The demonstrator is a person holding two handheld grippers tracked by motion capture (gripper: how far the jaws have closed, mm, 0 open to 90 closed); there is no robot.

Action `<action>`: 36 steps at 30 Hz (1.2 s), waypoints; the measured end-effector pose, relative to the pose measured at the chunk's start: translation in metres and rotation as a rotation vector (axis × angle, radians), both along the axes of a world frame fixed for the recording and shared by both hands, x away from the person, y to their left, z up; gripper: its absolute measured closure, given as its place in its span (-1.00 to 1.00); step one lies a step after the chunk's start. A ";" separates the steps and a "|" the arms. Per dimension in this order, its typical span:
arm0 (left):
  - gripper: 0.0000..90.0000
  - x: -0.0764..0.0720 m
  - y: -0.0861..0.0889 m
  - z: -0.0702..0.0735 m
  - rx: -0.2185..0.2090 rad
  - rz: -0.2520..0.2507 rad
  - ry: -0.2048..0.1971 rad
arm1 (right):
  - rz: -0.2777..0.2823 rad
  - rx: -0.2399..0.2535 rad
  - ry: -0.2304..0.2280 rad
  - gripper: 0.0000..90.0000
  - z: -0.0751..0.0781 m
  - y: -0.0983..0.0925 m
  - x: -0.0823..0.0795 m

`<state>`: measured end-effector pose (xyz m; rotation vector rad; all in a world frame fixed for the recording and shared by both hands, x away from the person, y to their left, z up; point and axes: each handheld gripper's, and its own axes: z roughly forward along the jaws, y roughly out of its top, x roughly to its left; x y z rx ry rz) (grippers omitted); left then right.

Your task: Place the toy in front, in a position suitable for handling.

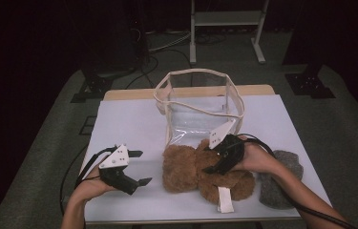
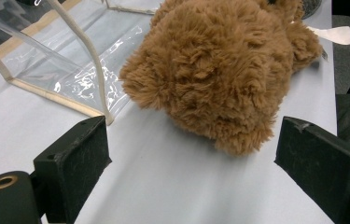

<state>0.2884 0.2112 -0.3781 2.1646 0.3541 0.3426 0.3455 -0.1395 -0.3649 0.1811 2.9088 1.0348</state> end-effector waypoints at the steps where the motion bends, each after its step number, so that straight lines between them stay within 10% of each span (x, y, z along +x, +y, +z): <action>1: -0.80 0.000 0.000 0.000 -0.001 0.000 0.000 | -0.007 0.005 0.010 -0.26 -0.003 0.000 0.001; 16: -0.80 0.002 0.005 0.000 -0.005 0.013 0.003 | -0.040 0.069 -0.007 0.49 0.006 -0.010 -0.002; 36: -0.80 0.000 0.018 0.006 -0.029 0.043 -0.014 | -0.036 0.155 0.027 0.61 0.048 -0.019 -0.001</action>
